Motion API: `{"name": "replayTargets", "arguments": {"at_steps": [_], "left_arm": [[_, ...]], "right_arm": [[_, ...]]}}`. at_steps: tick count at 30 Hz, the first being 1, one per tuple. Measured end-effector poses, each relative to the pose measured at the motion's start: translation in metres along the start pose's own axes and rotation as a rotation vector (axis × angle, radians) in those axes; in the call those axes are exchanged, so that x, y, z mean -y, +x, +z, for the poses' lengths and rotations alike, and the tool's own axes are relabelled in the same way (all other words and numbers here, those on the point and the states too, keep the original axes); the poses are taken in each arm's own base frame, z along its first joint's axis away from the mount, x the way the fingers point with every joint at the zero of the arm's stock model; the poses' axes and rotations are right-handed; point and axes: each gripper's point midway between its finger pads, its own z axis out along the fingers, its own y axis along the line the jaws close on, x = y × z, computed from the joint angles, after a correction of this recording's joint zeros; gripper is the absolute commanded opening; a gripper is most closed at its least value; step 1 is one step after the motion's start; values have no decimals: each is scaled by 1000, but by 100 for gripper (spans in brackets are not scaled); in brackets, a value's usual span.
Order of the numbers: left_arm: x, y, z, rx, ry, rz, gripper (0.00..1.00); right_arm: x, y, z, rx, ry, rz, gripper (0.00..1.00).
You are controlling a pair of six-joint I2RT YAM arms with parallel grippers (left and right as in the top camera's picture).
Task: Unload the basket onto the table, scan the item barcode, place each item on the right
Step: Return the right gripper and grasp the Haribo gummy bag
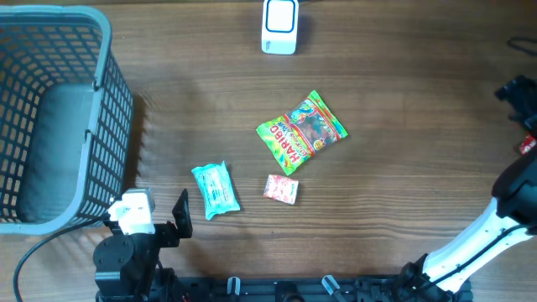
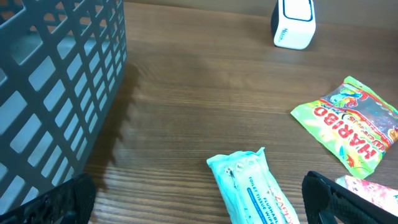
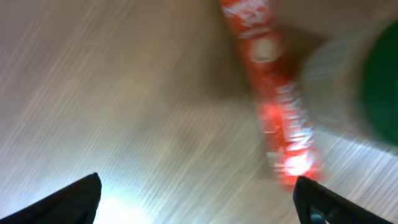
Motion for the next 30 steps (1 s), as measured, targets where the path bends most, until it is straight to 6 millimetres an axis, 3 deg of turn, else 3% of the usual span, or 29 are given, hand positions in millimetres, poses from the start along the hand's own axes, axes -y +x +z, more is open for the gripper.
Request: {"name": "replayTargets", "arguments": {"at_steps": [2,4,5,6,7,8,9,10,11,12,15,18,23,25,30], "left_arm": [[0,0,0,1,0,0,100],[0,0,0,0,0,0,100],[0,0,0,0,0,0,100],[0,0,0,0,0,0,100],[0,0,0,0,0,0,100],[0,0,0,0,0,0,100],[0,0,0,0,0,0,100],[0,0,0,0,0,0,100],[0,0,0,0,0,0,100],[0,0,0,0,0,0,100],[0,0,0,0,0,0,100],[0,0,0,0,0,0,100],[0,0,0,0,0,0,100],[0,0,0,0,0,0,100],[0,0,0,0,0,0,100]], "right_arm": [[-47,10,-21,-47,-135,-60,100],[-98,53,-42,-152,-226,-158,100],[-111,68,-46,-184,-239,-188,100],[-147,109,-58,-262,-281,-278,100],[-163,145,-68,-342,-278,-337,100],[-175,168,-74,-382,-275,-368,100],[-198,222,-89,-476,-257,-402,99],[-221,267,-103,-535,-267,-434,83],[-230,287,-111,-567,-276,-443,83],[-238,306,-118,-585,-280,-451,98],[-252,352,-133,-623,-245,-435,100],[-252,379,-130,-602,-156,-337,100],[-249,421,-79,-529,-136,-276,100],[-250,422,-66,-501,-159,-254,100],[-252,414,-64,-427,-213,-162,99]]}}
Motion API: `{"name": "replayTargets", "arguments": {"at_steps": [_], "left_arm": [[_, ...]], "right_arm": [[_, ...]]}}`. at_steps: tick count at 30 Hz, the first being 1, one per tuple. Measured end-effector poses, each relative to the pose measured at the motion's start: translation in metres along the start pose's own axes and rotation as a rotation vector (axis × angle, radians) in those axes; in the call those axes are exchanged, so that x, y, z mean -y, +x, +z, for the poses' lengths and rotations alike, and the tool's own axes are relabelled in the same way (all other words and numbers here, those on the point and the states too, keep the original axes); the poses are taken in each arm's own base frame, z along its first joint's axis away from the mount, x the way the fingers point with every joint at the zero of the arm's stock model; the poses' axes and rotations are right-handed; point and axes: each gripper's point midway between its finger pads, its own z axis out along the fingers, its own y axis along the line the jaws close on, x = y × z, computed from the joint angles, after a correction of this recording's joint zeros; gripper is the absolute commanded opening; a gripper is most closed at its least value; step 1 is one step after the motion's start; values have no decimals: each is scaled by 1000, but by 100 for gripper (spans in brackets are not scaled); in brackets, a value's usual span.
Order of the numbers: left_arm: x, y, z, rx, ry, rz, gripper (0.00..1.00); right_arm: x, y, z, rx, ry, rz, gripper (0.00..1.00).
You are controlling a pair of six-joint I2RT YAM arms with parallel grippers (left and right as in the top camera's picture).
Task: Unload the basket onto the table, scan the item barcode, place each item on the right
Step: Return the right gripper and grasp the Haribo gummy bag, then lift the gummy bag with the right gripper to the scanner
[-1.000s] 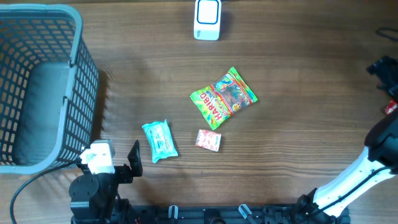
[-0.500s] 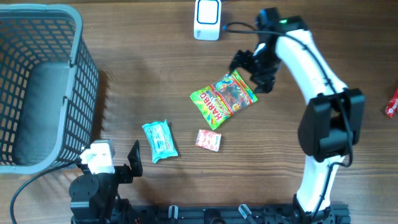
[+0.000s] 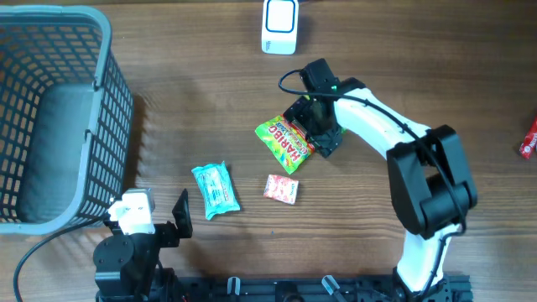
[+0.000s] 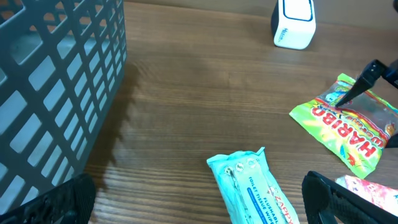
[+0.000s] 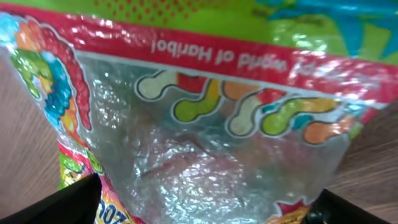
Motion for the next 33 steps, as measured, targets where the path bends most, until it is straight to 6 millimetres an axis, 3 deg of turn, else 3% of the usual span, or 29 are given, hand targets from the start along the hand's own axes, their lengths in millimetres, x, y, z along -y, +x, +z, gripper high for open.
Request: {"name": "replayTargets", "arguments": {"at_steps": [2,3,4,5,6,7,13,16,18,20,22,24,26,30,32,33], "left_arm": [[0,0,0,0,0,0,100],[0,0,0,0,0,0,100],[0,0,0,0,0,0,100],[0,0,0,0,0,0,100],[0,0,0,1,0,0,100],[0,0,0,1,0,0,100],[0,0,0,0,0,0,100],[0,0,0,0,0,0,100],[0,1,0,-2,0,0,100],[0,1,0,-3,-1,0,100],[0,1,0,-3,0,0,100],[0,1,0,-3,0,0,100],[0,1,0,-3,-1,0,100],[0,1,0,-3,0,0,100],[0,1,0,-4,0,0,100],[0,1,0,-3,0,0,100]], "right_arm": [[1,-3,-1,28,-13,20,99],[0,-4,-1,34,-15,28,86],[0,-4,-1,37,-16,33,65],[2,-5,0,45,-8,33,27],[7,-7,1,54,9,37,11],[9,-7,2,54,18,37,5],[5,-6,0,32,-4,-28,4],[-35,2,4,-59,-229,-254,4],[-64,22,-1,-163,-430,-428,4],[-86,53,-26,-300,-660,-619,5],[-105,74,-67,-371,-930,-836,5],[-100,100,-110,-451,-1176,-1074,5],[-92,114,-136,-455,-1355,-1256,5],[-101,122,-157,-278,-1551,-1543,5],[-112,133,-174,-102,-1667,-1762,4],[-120,142,-195,102,-1748,-1940,4]]}}
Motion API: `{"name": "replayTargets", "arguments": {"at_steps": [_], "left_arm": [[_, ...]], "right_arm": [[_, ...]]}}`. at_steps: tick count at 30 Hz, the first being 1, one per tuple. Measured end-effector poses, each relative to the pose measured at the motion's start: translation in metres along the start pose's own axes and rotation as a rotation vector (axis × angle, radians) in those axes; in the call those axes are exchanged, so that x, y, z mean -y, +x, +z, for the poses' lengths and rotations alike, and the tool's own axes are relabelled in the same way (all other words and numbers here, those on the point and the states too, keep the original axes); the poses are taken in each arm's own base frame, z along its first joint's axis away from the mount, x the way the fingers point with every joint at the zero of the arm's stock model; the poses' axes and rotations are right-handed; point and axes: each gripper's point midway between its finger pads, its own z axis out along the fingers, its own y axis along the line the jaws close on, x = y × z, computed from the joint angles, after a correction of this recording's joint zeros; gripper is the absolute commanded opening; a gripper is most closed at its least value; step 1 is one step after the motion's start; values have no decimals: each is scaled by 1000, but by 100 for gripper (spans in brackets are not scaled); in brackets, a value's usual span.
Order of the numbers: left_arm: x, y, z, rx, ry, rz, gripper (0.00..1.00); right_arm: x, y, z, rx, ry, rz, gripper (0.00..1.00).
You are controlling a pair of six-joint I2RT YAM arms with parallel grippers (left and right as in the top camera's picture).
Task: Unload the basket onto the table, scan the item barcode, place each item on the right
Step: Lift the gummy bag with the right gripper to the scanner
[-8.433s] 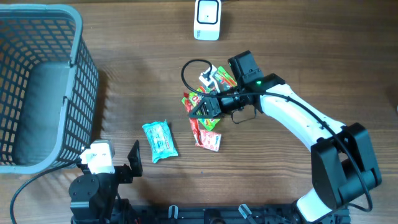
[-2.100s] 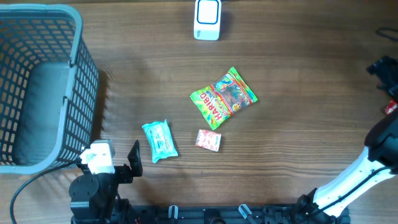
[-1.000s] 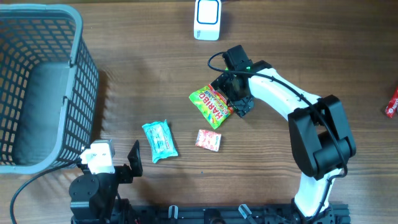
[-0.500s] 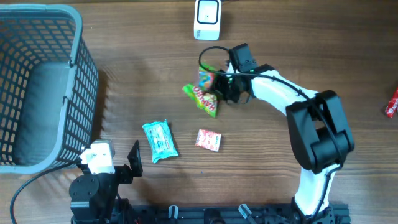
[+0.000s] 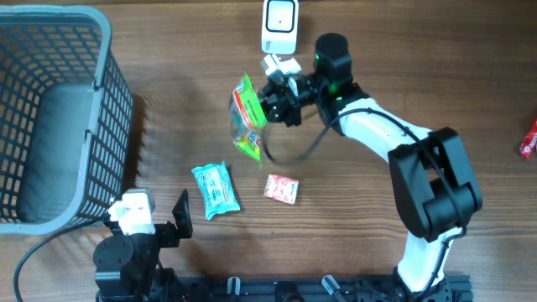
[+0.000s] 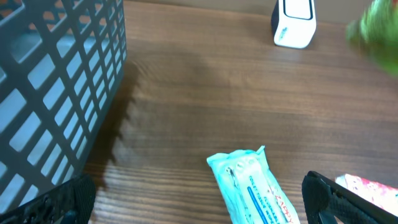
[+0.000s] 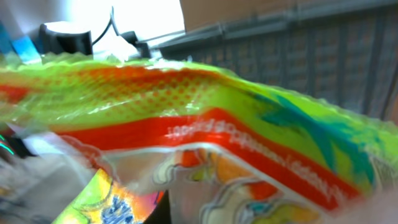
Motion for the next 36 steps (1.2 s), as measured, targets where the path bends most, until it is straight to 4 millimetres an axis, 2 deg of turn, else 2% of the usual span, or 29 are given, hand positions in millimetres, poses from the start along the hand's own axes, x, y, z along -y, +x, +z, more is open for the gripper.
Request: {"name": "replayTargets", "arguments": {"at_steps": [2,3,4,8,14,18,20,24,27,29,31,33,35,36], "left_arm": [[0,0,0,0,0,0,100],[0,0,0,0,0,0,100],[0,0,0,0,0,0,100],[0,0,0,0,0,0,100],[0,0,0,0,0,0,100],[0,0,0,0,0,0,100],[0,0,0,0,0,0,100],[0,0,0,0,0,0,100],[0,0,0,0,0,0,100],[0,0,0,0,0,0,100],[0,0,0,0,0,0,100],[0,0,0,-1,0,0,100],[0,0,0,0,0,0,100],[0,0,0,-1,0,0,100]], "right_arm": [[-2,-35,7,31,43,-323,4],[-4,-49,8,54,70,-419,4],[-7,-61,9,78,92,-493,5],[-20,-88,7,144,136,-690,4],[-25,-104,20,168,115,-739,4],[-40,-96,29,106,2,-838,4],[-57,-92,37,58,-104,-948,4],[-86,-126,42,86,-124,-1291,4],[-89,-129,42,98,-118,-1463,4],[-89,-129,42,102,-117,-1516,4],[-79,-126,43,93,-120,-1403,4],[-64,-115,45,70,-127,-1121,4],[-46,-91,49,30,-116,-630,4],[-41,-81,50,14,-100,-452,4]]}}
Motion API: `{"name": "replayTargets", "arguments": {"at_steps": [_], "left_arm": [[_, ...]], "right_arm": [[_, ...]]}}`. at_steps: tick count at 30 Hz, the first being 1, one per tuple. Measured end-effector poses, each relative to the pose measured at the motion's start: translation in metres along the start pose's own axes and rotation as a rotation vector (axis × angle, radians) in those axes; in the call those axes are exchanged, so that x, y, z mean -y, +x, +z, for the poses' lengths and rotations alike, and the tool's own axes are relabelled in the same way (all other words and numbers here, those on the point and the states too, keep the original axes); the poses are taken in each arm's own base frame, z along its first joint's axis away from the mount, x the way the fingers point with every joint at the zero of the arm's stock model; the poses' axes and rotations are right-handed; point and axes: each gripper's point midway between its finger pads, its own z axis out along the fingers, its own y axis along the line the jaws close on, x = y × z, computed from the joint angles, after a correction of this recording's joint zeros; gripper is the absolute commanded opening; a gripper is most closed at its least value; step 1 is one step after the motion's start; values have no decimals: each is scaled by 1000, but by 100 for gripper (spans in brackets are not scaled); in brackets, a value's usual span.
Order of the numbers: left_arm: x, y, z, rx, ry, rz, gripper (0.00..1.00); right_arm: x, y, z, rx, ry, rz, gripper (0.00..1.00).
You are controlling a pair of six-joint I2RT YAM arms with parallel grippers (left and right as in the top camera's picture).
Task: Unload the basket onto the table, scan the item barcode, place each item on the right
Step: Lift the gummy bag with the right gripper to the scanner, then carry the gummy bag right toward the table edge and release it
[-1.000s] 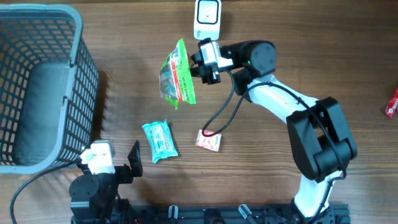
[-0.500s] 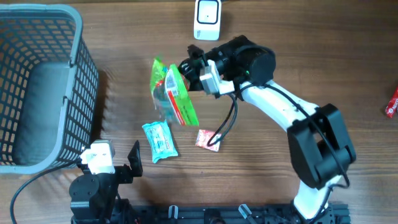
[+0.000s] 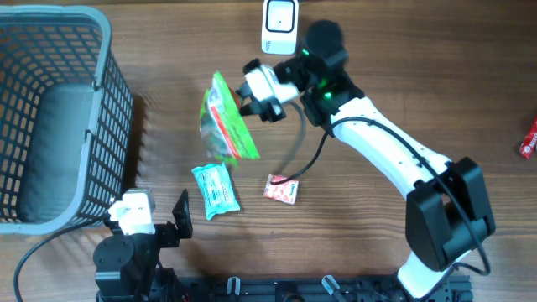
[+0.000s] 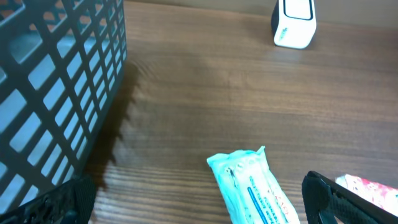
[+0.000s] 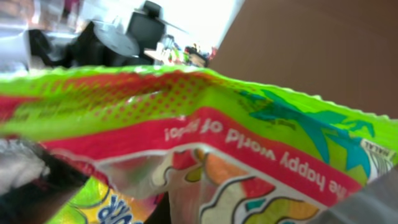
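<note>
The green Haribo bag [image 3: 222, 119] hangs in the air left of the table's middle, with my right gripper [image 3: 250, 94] shut on its upper right edge. Up close the bag [image 5: 205, 137] fills the right wrist view and hides the fingers. The white barcode scanner [image 3: 279, 25] stands at the far edge, up and right of the bag; the left wrist view also has the scanner [image 4: 294, 23]. My left gripper [image 4: 199, 199] rests open at the near left edge, its dark fingertips [image 4: 348, 199] at the frame corners.
A grey mesh basket [image 3: 50, 109] fills the left side. A teal tissue pack [image 3: 216, 190] and a small pink sachet [image 3: 281, 189] lie near the front. A red packet [image 3: 529, 138] sits at the right edge.
My right gripper has carried the Haribo bag further left and a little toward me, away from the scanner. The bag now hangs lower left of where it was. The left arm is still.
The Haribo bag first lay flat mid-table with my right arm off at the right side. Then the right gripper was down on the bag. Then it held the bag raised just below the scanner, and now holds it further left.
</note>
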Motion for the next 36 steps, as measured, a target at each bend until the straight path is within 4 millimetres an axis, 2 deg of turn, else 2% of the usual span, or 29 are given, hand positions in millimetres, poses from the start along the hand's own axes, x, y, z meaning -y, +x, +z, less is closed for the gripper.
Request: {"name": "replayTargets", "arguments": {"at_steps": [3,5,7,8,10,11,13,16,18,20,21,23,24,25,27,29,31,34,35,36], "left_arm": [[0,-1,0,3,0,0,100],[0,0,0,0,0,0,100],[0,0,0,0,0,0,100],[0,0,0,1,0,0,100],[0,0,0,1,0,0,100],[0,0,0,1,0,0,100],[0,0,0,1,0,0,100],[0,0,0,1,0,0,100],[0,0,0,2,0,0,100],[0,0,0,1,0,0,100],[0,0,0,1,0,0,100],[0,0,0,1,0,0,100],[0,0,0,1,0,0,100],[0,0,0,1,0,0,100],[0,0,0,1,0,0,100],[0,0,0,1,0,0,100],[0,0,0,1,0,0,100],[0,0,0,1,0,0,100],[0,0,0,1,0,0,100],[0,0,0,1,0,0,100]], "right_arm": [[-1,36,3,-52,82,584,4],[-2,58,1,-93,164,908,4],[3,82,-4,-139,298,1143,5],[7,106,-12,-191,448,1292,5],[14,139,-30,-257,687,1435,5],[22,148,-41,-261,800,1465,5],[38,155,-59,-229,948,1473,5],[66,159,-79,-143,1060,1471,5],[96,174,-88,-103,1102,1499,5],[124,204,-98,-69,1148,1558,5],[142,218,-108,-25,1182,1584,5],[157,231,-132,46,1241,1636,5],[168,230,-145,101,1267,1623,5],[186,226,-173,209,1314,1600,5],[196,219,-213,336,1398,1609,5],[199,223,-229,407,1434,1640,4],[200,245,-229,464,1428,1676,5],[188,285,-223,463,1429,1768,5],[184,295,-222,458,1429,1792,4],[184,296,-222,461,1427,1794,5]]}}
